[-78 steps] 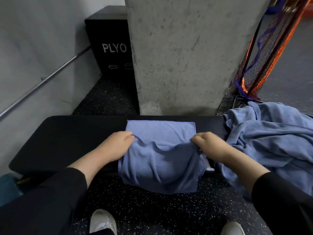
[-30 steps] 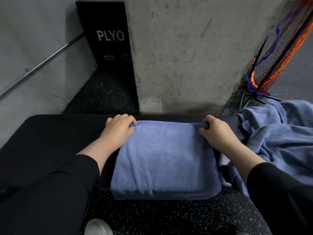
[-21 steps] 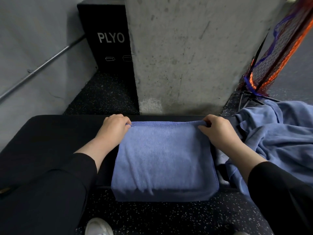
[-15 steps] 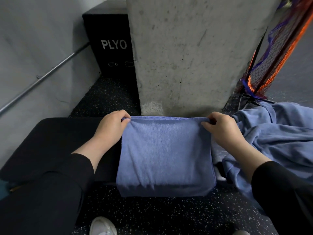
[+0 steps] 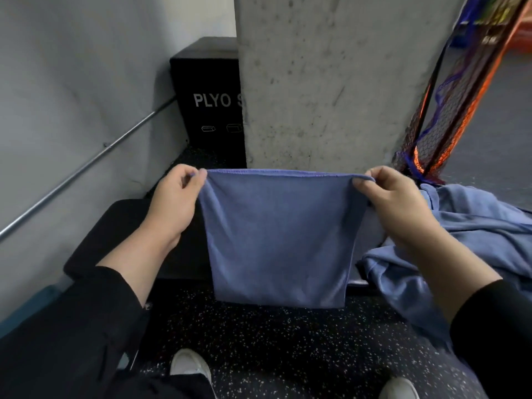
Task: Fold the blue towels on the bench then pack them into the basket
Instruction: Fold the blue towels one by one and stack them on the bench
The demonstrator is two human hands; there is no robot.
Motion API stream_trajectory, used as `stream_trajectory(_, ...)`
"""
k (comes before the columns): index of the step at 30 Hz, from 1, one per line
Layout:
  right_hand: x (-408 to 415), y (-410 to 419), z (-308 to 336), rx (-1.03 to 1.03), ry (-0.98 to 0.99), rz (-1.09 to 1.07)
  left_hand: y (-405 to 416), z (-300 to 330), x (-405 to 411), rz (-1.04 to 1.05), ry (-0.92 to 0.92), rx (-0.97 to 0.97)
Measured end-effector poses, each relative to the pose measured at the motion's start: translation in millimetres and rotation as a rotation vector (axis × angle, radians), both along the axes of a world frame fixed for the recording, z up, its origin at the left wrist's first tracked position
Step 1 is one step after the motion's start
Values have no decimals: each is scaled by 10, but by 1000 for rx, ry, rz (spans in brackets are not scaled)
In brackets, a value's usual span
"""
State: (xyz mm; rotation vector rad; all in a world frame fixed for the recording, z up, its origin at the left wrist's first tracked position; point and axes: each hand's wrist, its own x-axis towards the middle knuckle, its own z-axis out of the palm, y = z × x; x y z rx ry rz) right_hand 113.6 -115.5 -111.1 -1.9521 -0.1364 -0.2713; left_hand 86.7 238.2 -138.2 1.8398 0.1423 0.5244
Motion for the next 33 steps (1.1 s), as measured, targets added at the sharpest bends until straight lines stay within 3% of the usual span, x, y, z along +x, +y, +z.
stream_trajectory(4, -330, 65, 498, 166, -103, 59, -41, 481, -265, -36, -124, -241)
stream_trajectory(12, -724, 18, 945, 146, -115, 56, -68, 912, -645, -33, -125, -183)
stream_trajectory(21, -775, -85, 702, 62, 0, -56, -47, 700, -672, -114, -11, -143)
stream_trajectory(28, -168, 12, 296, 91, 116, -102, 23, 336, -71, -154, 152, -147)
stream_trajectory(33, 934, 195, 162, -179, 118, -175, 62, 268, 877, -71, 291, -105)
